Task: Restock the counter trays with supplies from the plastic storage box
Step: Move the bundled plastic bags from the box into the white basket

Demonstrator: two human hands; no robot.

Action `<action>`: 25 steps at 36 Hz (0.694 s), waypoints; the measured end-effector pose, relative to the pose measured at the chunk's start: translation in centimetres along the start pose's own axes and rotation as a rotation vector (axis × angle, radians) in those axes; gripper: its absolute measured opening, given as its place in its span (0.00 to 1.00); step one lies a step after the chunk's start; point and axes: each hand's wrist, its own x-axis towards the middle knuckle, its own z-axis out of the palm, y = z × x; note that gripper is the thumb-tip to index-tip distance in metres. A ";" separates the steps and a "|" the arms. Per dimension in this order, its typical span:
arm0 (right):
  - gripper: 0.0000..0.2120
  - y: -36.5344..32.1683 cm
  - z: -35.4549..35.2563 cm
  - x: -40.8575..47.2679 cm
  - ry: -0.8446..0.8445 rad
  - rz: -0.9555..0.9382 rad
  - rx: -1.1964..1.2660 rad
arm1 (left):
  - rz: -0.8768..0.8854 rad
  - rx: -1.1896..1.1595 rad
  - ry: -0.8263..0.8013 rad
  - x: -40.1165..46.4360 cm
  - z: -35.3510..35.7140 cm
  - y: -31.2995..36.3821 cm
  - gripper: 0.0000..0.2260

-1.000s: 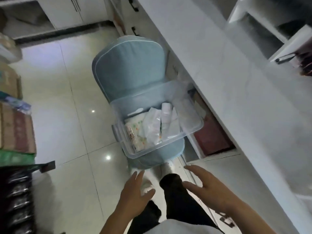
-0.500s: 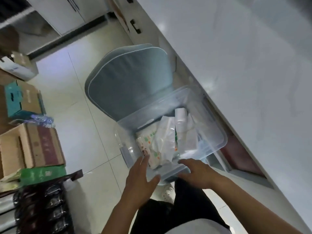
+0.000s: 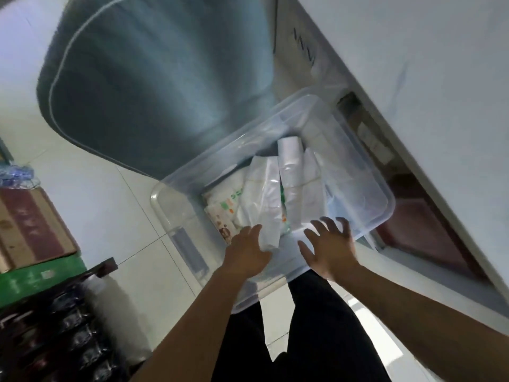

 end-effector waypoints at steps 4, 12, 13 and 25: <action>0.20 -0.3 1.2 0.8 0.194 0.004 0.061 | 0.020 0.062 -0.009 4.8 -0.7 -0.7 0.30; 0.18 0.1 2.9 0.9 0.377 -0.012 0.095 | -0.041 -0.007 0.147 12.9 -1.9 -1.7 0.36; 0.18 0.2 2.9 0.9 0.374 -0.016 0.090 | -0.043 -0.008 0.173 13.8 -2.2 -1.8 0.36; 0.20 0.0 2.9 1.0 0.389 -0.003 0.088 | -0.238 -0.292 0.354 20.1 -2.3 0.3 0.31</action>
